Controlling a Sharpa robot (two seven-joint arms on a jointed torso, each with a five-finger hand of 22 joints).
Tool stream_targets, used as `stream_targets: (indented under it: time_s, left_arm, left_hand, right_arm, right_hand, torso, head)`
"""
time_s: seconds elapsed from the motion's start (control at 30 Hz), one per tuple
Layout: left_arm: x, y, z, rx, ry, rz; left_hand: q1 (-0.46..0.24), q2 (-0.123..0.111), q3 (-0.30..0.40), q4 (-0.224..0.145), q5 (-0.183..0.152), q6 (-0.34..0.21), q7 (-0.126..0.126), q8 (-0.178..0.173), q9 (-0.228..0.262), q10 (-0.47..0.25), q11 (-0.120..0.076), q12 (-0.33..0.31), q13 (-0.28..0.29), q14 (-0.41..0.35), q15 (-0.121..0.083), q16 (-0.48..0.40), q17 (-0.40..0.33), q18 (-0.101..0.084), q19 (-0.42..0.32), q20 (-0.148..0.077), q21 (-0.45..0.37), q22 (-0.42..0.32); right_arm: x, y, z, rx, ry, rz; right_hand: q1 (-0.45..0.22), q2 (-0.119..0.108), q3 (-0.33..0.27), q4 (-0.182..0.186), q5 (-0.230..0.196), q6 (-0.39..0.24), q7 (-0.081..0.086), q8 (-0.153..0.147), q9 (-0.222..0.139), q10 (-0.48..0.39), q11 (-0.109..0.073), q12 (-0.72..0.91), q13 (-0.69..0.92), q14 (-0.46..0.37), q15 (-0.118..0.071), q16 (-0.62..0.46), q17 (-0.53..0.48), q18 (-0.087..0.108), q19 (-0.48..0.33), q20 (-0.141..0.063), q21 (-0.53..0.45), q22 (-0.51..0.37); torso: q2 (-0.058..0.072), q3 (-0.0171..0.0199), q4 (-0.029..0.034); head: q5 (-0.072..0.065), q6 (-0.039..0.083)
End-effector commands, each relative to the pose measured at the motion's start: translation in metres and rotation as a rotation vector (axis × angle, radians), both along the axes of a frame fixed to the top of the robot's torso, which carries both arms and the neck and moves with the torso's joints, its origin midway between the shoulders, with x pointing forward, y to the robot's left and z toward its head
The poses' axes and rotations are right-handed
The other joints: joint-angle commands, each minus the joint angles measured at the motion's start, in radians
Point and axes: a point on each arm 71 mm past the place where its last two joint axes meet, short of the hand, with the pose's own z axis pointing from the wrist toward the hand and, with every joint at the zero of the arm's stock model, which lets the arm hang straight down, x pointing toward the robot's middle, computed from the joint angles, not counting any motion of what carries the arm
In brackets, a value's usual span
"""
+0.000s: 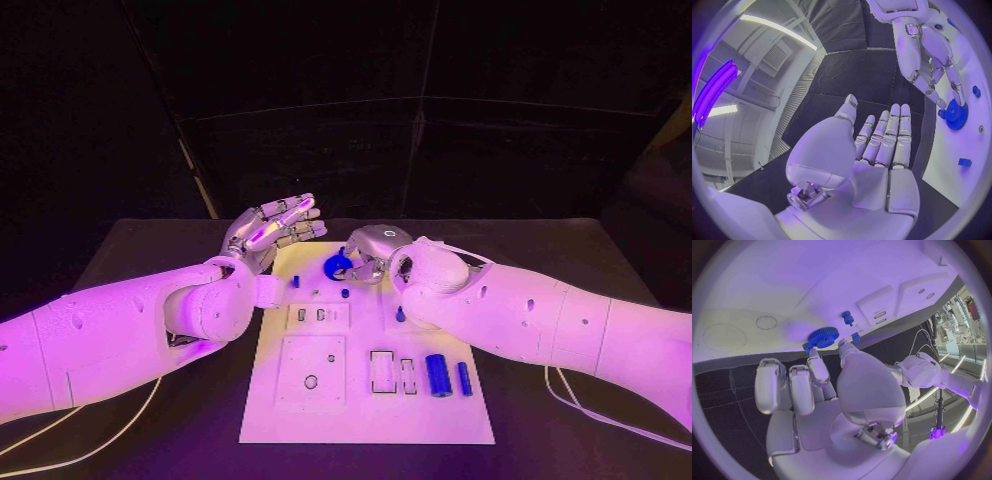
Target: Assemble the parts on the task board
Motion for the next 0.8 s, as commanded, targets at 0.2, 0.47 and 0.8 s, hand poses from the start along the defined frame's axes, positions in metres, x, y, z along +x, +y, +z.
stream_targets:
  time_s: [0.2,0.47,0.8]
  left_arm:
    - [-0.0001,-0.0006,0.0018,-0.007,-0.007,-0.013]
    - [0.0000,-0.0006,0.0018,-0.007,-0.007,-0.013]
    - [-0.0001,-0.0005,0.0018,-0.008,-0.007,-0.013]
  left_hand:
    - [0.002,0.009,-0.001,-0.006,0.004,-0.006,0.093,0.001,-0.001,0.003,-0.001,0.004,0.000,0.003,0.001,0.001,-0.001,0.001,0.007,0.000,0.000,-0.001]
    - [0.002,0.009,-0.001,-0.006,0.004,-0.006,0.093,0.001,-0.001,0.003,-0.001,0.004,0.000,0.003,0.001,0.001,-0.001,0.001,0.007,0.000,0.000,-0.001]
    - [0.004,0.009,0.000,-0.009,0.003,-0.007,0.093,0.001,-0.001,0.003,-0.001,0.004,0.000,0.003,0.001,0.001,-0.001,0.001,0.007,0.000,0.000,-0.002]
  right_arm:
    - [0.0011,-0.0039,-0.0039,0.040,0.091,0.010]
    - [0.0021,-0.0039,-0.0056,0.038,0.111,0.007]
    - [0.0040,-0.0093,-0.0050,0.050,0.099,-0.022]
  right_hand:
    - [-0.005,0.010,-0.015,0.007,0.011,0.009,0.001,-0.001,0.000,0.008,0.002,0.007,0.003,0.058,0.005,0.004,0.021,-0.010,0.000,0.008,0.003,-0.001]
    - [-0.002,0.016,-0.019,0.007,0.012,0.006,0.000,-0.003,-0.001,0.007,0.001,0.006,0.003,0.058,0.005,0.004,0.022,-0.010,0.000,0.008,0.003,-0.002]
    - [0.001,0.028,-0.025,0.009,0.016,-0.012,0.001,-0.005,-0.003,0.004,0.002,0.004,0.001,0.058,0.005,0.004,0.022,-0.010,-0.002,0.008,0.002,-0.004]
  torso:
    - [0.000,-0.0001,-0.0004]
    - [0.000,0.0001,0.0012]
    - [0.000,-0.0008,-0.0006]
  head:
    - [-0.006,0.003]
    - [-0.003,-0.001]
    - [-0.004,0.001]
